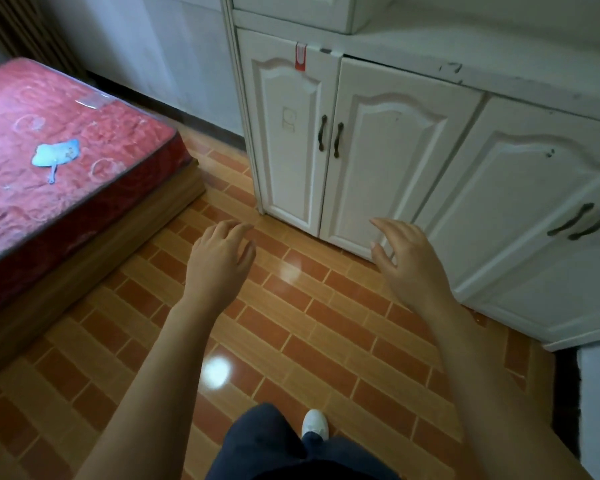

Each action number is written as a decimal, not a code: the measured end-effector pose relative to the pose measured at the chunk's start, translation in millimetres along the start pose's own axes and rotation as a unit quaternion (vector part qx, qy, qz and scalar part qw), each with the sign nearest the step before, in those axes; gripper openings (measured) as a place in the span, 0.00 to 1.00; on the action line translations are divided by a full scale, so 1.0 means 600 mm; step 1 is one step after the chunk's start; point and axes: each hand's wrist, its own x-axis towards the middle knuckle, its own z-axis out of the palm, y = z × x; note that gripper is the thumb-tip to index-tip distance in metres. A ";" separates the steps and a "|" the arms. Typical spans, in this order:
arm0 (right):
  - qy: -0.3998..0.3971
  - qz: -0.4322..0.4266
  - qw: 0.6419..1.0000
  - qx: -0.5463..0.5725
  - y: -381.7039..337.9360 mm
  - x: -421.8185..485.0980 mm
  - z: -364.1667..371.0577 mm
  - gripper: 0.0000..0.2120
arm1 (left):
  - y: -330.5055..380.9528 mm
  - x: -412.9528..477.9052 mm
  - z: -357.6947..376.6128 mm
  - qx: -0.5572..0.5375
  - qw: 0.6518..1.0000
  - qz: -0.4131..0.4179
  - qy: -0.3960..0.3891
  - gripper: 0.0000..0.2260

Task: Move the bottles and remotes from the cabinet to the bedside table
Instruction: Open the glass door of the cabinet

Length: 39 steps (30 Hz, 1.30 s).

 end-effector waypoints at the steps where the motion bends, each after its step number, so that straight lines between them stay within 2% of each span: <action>1: -0.003 -0.006 1.000 0.000 0.002 0.017 0.000 0.18 | -0.001 0.016 0.002 0.000 1.000 -0.005 -0.001 0.16; 12: -0.010 -0.024 1.000 -0.005 0.020 0.261 0.050 0.19 | -0.056 0.265 0.041 -0.007 1.000 0.002 0.015 0.15; 23: 0.024 -0.023 0.999 -0.003 -0.007 0.549 0.077 0.19 | -0.095 0.579 0.045 -0.041 0.998 0.046 -0.011 0.17; 32: 0.025 -0.021 0.999 -0.004 0.040 0.670 0.077 0.18 | -0.071 0.712 0.079 -0.043 0.998 0.042 -0.023 0.17; 39: 0.000 -0.093 0.995 0.022 0.100 0.789 0.068 0.19 | -0.034 0.796 0.115 -0.032 0.999 0.004 -0.008 0.17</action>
